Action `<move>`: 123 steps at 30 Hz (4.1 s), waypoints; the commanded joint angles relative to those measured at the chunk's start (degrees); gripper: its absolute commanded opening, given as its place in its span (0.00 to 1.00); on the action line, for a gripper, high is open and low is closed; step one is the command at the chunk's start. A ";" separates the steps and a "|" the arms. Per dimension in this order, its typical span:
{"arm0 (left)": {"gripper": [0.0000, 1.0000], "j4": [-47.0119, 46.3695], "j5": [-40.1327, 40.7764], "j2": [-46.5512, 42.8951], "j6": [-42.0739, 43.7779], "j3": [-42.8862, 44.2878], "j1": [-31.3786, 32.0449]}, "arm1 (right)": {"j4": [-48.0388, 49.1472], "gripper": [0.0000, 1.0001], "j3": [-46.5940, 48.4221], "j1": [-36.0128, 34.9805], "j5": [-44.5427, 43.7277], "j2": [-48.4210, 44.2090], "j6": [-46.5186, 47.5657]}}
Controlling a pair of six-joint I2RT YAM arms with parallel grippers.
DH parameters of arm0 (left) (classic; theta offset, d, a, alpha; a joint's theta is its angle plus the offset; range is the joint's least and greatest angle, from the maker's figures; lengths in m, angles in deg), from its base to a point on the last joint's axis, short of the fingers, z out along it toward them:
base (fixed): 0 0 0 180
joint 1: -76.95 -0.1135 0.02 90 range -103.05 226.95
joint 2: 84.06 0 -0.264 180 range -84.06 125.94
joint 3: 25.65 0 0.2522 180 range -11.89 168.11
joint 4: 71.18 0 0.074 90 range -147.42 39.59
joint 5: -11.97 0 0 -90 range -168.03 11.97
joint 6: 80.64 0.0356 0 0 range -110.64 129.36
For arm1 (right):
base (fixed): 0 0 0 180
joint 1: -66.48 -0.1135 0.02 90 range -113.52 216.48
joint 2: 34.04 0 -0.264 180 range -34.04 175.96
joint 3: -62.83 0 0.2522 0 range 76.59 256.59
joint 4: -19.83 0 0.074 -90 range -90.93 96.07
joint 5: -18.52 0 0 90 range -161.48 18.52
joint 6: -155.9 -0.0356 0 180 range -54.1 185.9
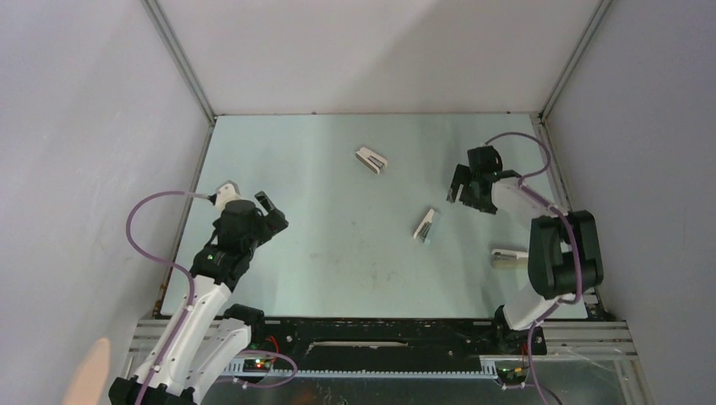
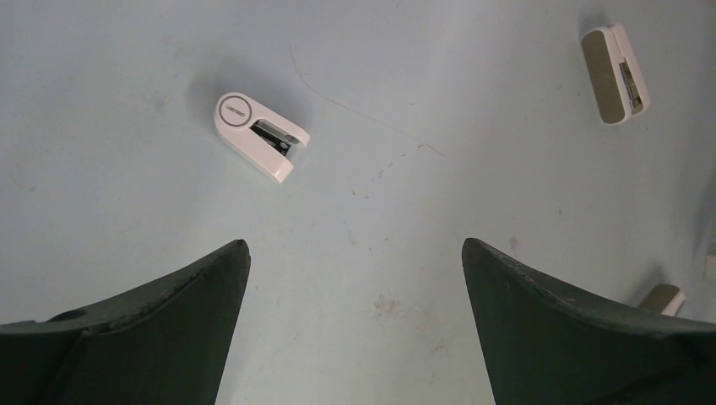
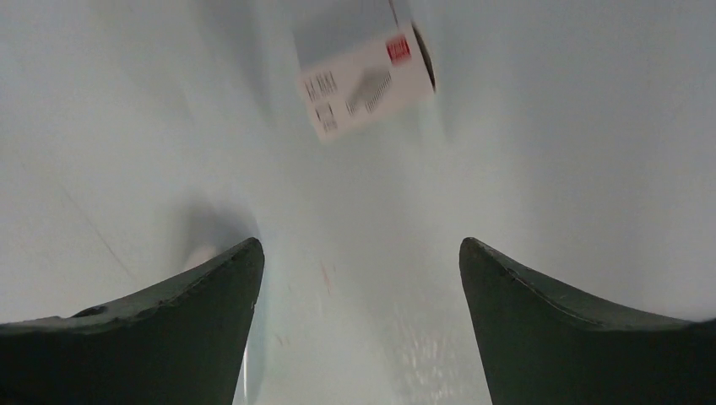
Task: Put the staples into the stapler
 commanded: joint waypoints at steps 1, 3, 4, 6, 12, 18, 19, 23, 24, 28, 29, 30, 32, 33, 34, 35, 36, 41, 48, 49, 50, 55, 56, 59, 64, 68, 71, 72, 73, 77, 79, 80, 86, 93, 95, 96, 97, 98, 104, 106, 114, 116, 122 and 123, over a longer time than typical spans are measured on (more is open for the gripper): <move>1.00 -2.08 -4.19 0.34 0.59 2.86 0.13 | 0.81 0.89 8.86 0.59 -2.72 6.82 4.48; 1.00 -2.33 -5.32 -0.04 1.23 2.95 0.13 | -1.31 0.90 13.02 0.87 -3.90 10.19 6.17; 1.00 -2.37 -5.68 -0.15 1.47 3.15 0.13 | -1.66 0.90 14.25 1.12 -4.04 11.47 6.81; 1.00 -2.44 -6.26 -0.25 1.86 3.56 0.13 | -1.84 0.90 16.23 1.79 -2.88 13.73 7.86; 1.00 -3.18 -7.81 0.13 2.72 4.04 0.13 | -5.19 0.89 22.26 2.24 -3.35 19.35 10.12; 1.00 -6.00 -10.13 1.81 2.21 3.70 0.13 | -7.17 0.87 24.44 3.64 -0.78 22.90 11.79; 1.00 -6.22 -10.46 2.12 2.20 3.71 0.13 | -7.25 0.86 24.40 3.78 -0.58 23.13 11.94; 1.00 -6.76 -11.56 2.66 2.24 3.97 0.13 | -7.74 0.82 25.25 3.90 1.02 24.58 12.94; 1.00 -6.79 -11.87 2.74 2.28 4.06 0.14 | -7.86 0.81 25.50 3.91 1.27 24.84 13.18; 1.00 -7.37 -14.21 3.09 2.55 4.41 0.13 | -8.32 0.74 25.86 3.92 1.85 25.28 13.78; 1.00 -7.49 -14.54 3.16 2.59 4.49 0.13 | -8.32 0.69 25.82 3.80 1.88 25.20 13.94; 1.00 -7.54 -14.91 3.31 2.63 4.51 0.13 | -8.25 0.65 25.66 3.67 1.63 25.01 14.05; 1.00 -7.41 -15.71 3.67 2.79 4.72 0.13 | -8.31 0.57 25.52 3.24 0.83 24.54 14.29; 1.00 -7.42 -16.36 3.86 2.86 4.81 0.13 | -8.50 0.54 25.55 2.85 0.30 24.15 14.38; 1.00 -7.47 -17.16 4.10 2.97 4.85 0.15 | -8.76 0.52 25.51 2.32 -0.26 23.60 14.42; 1.00 -7.57 -17.91 4.49 3.11 4.90 0.17 | -9.02 0.52 25.51 1.68 -1.22 22.97 14.39; 1.00 -7.66 -18.85 4.92 3.24 4.94 0.13 | -9.35 0.51 25.51 0.99 -2.07 22.06 14.40; 1.00 -8.51 -24.08 6.85 3.43 3.95 0.13 | -11.38 0.50 25.51 -4.57 -2.94 16.02 13.70; 1.00 -12.12 -27.26 7.43 2.71 0.10 1.31 | -12.53 0.50 22.27 -19.95 -3.86 10.06 11.81; 1.00 -12.71 -27.27 7.37 2.41 -0.60 1.80 | -12.14 0.50 21.22 -22.31 -3.54 9.50 10.93; 1.00 -13.29 -27.20 7.23 2.15 -1.38 2.39 | -11.77 0.50 19.85 -24.79 -3.49 9.12 10.03; 1.00 -16.75 -25.46 6.08 -0.14 -5.84 6.49 | -8.87 0.51 15.92 -37.00 -1.33 9.32 5.19; 1.00 -17.51 -24.80 5.76 -0.39 -6.63 7.58 | -8.55 0.52 15.71 -38.91 -1.40 10.02 4.41; 1.00 -18.88 -21.04 5.29 -0.31 -8.57 11.05 | -7.56 0.53 15.67 -43.12 -0.67 12.34 2.79; 1.00 -22.44 -19.01 5.83 0.58 -10.75 13.80 | -6.42 0.56 15.73 -45.01 -0.14 15.14 1.70; 1.00 -24.65 -17.95 6.73 2.22 -11.49 16.32 | -6.06 0.62 15.67 -45.15 -0.10 16.43 1.26; 1.00 -26.08 -15.24 7.98 2.94 -11.89 18.79 | -5.95 0.69 15.67 -45.14 0.23 16.25 1.56; 1.00 -26.74 -14.56 8.52 2.80 -12.15 19.41 | -6.01 0.71 15.67 -45.17 0.35 16.16 1.86; 1.00 -27.43 -14.23 9.07 2.55 -12.47 19.84 | -6.22 0.75 15.67 -45.17 0.25 15.92 2.05; 1.00 -29.84 -13.73 11.34 2.36 -12.91 21.92 | -6.42 0.82 14.06 -44.76 -0.66 13.09 2.50; 1.00 -30.15 -12.76 12.03 3.22 -12.62 23.51 | -5.48 0.83 11.84 -44.04 -0.85 10.30 2.48; 1.00 -30.10 -12.10 12.35 3.84 -12.26 24.37 | -4.85 0.83 10.43 -43.47 -0.66 8.44 2.48; 1.00 -29.86 -7.02 16.63 8.70 -9.12 30.32 | 0.74 0.83 -0.71 -36.75 3.91 -4.95 3.40; 0.91 -28.49 -7.62 27.59 14.27 -1.65 35.45 | 10.99 0.81 -10.95 -26.88 18.33 -16.13 3.34; 0.88 -26.70 -7.39 31.20 15.76 1.33 37.18 | 12.92 0.81 -12.29 -26.35 19.65 -17.65 3.02; 0.86 -25.67 -6.87 32.74 16.47 2.69 38.13 | 14.02 0.81 -12.86 -26.25 19.86 -18.01 2.70; 0.85 -24.58 -6.05 34.23 16.84 3.93 39.05 | 14.61 0.81 -13.23 -26.13 20.12 -18.14 2.26; 0.84 -23.59 -5.10 35.43 16.87 4.96 39.81 | 15.12 0.80 -13.40 -25.95 20.54 -17.92 1.77; 0.79 -22.66 -3.53 40.62 15.88 7.62 43.52 | 18.27 0.79 -13.51 -23.77 24.37 -13.92 -0.57; 0.79 -22.18 -3.32 42.48 16.10 8.71 44.47 | 19.88 0.78 -13.52 -22.64 27.38 -12.39 -1.71; 0.79 -21.12 -1.76 46.60 18.21 11.52 45.65 | 29.71 0.76 -13.51 -18.31 39.68 -3.22 -7.51; 0.79 -21.17 -1.86 47.57 18.73 12.15 45.66 | 31.40 0.76 -13.51 -18.24 40.70 -1.25 -8.02; 0.73 -20.41 -1.98 51.75 20.35 15.60 45.66 | 34.89 0.75 -13.51 -18.30 42.90 3.97 -9.23; 0.70 -19.94 -2.11 52.58 20.57 16.38 45.66 | 35.18 0.74 -13.51 -18.19 43.39 4.45 -9.29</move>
